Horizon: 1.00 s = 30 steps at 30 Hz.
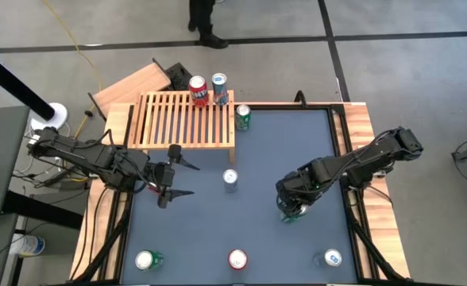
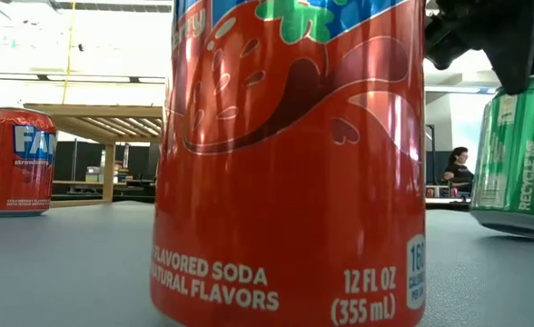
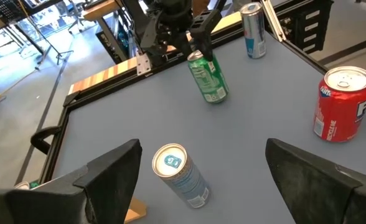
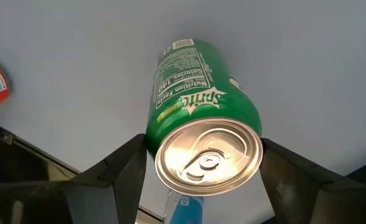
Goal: Place canned beverage on shelf
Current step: Put the middle right green soda can on the shelf
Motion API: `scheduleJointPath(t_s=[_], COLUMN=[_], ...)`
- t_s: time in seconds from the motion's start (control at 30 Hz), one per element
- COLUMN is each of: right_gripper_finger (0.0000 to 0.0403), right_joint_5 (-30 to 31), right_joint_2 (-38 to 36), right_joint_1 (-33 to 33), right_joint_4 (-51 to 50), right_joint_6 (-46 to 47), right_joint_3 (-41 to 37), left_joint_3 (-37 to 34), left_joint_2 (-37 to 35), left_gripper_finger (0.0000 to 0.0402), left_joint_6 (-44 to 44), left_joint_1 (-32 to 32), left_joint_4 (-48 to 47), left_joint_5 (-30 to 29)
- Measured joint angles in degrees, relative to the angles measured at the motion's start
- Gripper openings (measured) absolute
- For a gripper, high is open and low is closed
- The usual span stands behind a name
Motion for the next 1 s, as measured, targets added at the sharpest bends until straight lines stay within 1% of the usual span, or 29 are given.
scheduleJointPath(t_s=[0.37,0.47,0.57,0.67,0.9,1.0], right_gripper_finger=[0.0277,0.0285,0.0302,0.0315,0.0317,0.0317], right_joint_5=[0.3,0.4,0.6,-0.5,-1.1,-1.1], right_joint_2=[0.0,0.0,-0.1,-0.2,-0.2,-0.1], right_joint_1=[-0.4,-0.6,-0.8,-0.8,-1.4,-2.3], right_joint_4=[0.4,0.7,1.0,2.7,6.9,6.2], right_joint_6=[-3.0,-4.3,-4.9,-6.8,-8.1,-8.9], right_joint_3=[0.0,0.0,0.1,0.1,0.1,0.1], left_joint_3=[0.0,0.0,0.0,0.0,0.0,0.0], left_joint_2=[0.0,0.0,0.0,0.0,0.0,0.0], left_gripper_finger=[0.0332,0.0332,0.0332,0.0332,0.0332,0.0332], left_joint_6=[-0.2,-0.3,-0.4,-0.4,-0.3,0.0], left_joint_1=[0.0,0.0,0.0,0.0,0.0,0.0], left_joint_4=[0.0,0.0,0.0,-0.1,-1.3,-1.3], left_joint_5=[0.0,0.0,0.0,0.0,0.0,0.0])
